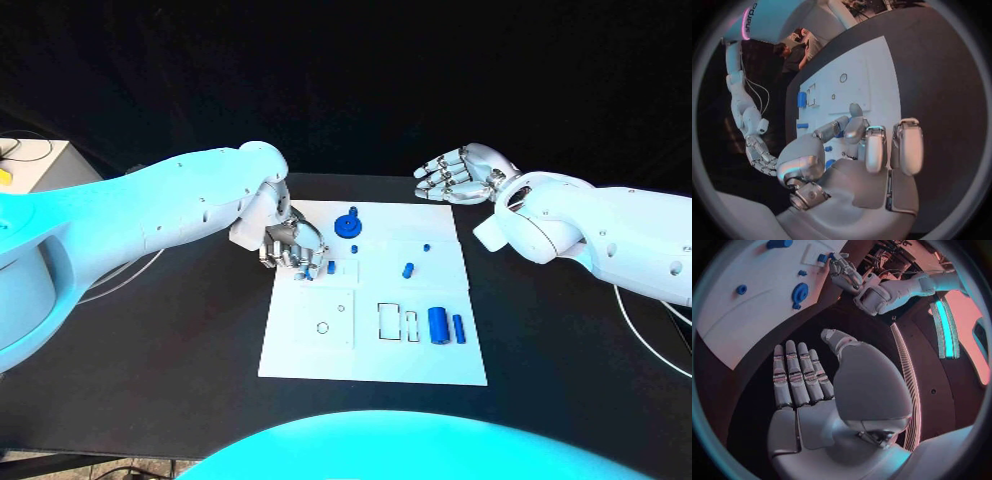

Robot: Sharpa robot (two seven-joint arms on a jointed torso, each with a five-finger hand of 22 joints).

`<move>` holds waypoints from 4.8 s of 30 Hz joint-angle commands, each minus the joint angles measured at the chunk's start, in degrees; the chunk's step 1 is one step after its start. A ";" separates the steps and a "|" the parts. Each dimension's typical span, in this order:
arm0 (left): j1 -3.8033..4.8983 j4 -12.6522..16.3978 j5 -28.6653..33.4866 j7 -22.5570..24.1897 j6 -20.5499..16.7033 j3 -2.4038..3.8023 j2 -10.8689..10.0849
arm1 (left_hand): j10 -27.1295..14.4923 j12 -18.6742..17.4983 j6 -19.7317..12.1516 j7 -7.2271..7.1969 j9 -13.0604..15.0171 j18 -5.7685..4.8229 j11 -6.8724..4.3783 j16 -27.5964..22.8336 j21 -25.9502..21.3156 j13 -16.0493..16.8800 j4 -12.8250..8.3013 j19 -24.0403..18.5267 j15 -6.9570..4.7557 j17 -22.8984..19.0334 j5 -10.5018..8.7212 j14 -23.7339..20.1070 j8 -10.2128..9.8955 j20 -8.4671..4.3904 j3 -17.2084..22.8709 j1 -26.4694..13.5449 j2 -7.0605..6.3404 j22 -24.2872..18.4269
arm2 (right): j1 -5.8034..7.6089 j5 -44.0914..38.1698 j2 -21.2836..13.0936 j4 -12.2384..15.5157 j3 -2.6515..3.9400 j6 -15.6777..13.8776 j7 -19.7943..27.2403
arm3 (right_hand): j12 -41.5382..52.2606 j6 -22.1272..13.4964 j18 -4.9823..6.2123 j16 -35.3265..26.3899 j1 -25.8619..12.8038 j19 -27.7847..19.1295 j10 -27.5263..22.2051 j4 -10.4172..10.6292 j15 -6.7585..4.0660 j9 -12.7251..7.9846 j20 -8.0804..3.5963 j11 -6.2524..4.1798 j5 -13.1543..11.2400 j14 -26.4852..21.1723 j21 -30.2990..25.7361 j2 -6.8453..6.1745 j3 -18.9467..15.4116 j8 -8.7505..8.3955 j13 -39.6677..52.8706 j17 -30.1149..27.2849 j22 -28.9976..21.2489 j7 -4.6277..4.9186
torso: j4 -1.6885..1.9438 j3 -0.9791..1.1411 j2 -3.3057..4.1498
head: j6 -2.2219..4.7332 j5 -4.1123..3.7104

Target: Assemble the parts on the task board

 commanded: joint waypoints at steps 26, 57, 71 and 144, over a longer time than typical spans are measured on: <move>-0.23 5.98 -3.88 0.81 -8.14 0.39 -3.65 | -0.16 -0.29 2.19 -2.16 0.19 -0.58 -0.05 0.19 -0.11 -0.23 0.16 1.73 -0.42 15.09 0.11 5.96 -0.43 0.02 0.00 3.93 3.09 7.87 | -0.02 -0.24 0.00 -0.06 0.01 1.24 0.45 | -0.33 0.35 0.60 -0.20 -0.47 -0.37 0.48 -0.17 0.14 -0.06 -0.01 -0.06 0.38 0.29 0.00 0.17 0.10 -0.23 -0.06 -0.07 -0.06 2.94 | 0.00 -0.02 -0.07 | 0.00 0.13; -1.54 19.01 -5.23 5.01 -20.73 4.15 -14.27 | -0.04 -0.18 2.34 -2.18 0.38 -0.57 -0.06 0.19 -0.11 0.03 0.32 1.73 -0.42 15.09 0.21 5.96 -0.46 0.03 -0.03 4.11 3.03 7.87 | -0.22 -0.24 -0.41 -0.11 0.01 1.23 0.60 | -0.33 0.35 0.60 -0.20 -0.47 -0.37 0.48 -0.17 0.14 -0.06 -0.01 -0.06 0.38 0.29 0.00 0.17 0.10 -0.23 -0.06 -0.07 -0.06 2.94 | 0.00 0.02 -0.08 | 0.00 0.33; -1.62 13.30 -5.16 4.32 -14.59 3.79 -9.94 | 0.03 -0.10 2.38 -2.21 0.54 -0.60 -0.09 0.19 -0.05 0.19 0.25 1.79 -0.42 15.09 0.30 5.96 -0.49 0.03 0.01 4.36 2.87 7.95 | -0.27 -0.24 -0.28 -0.10 0.01 1.28 0.62 | -0.48 0.50 0.60 -0.19 -0.92 -0.22 0.54 -0.45 0.14 -0.15 -0.01 -0.06 0.37 0.37 0.02 0.13 0.51 -0.49 -0.06 -0.58 -0.49 2.94 | -0.17 0.05 0.03 | 0.00 0.23; -1.46 8.06 -9.27 4.46 -7.94 3.76 -4.84 | -0.01 -0.21 2.43 -2.21 1.07 -0.61 -0.09 0.19 0.00 0.20 0.17 1.85 -0.44 15.09 0.53 5.96 -0.72 0.03 -0.02 5.56 2.34 8.03 | -0.27 -0.24 0.06 -0.24 0.01 1.48 0.62 | -0.48 0.50 0.60 -0.19 -0.92 -0.22 0.54 -0.45 0.14 -0.15 -0.01 -0.06 0.37 0.37 0.02 0.13 0.51 -0.49 -0.06 -0.58 -0.49 2.94 | -0.04 0.01 0.00 | 0.00 0.09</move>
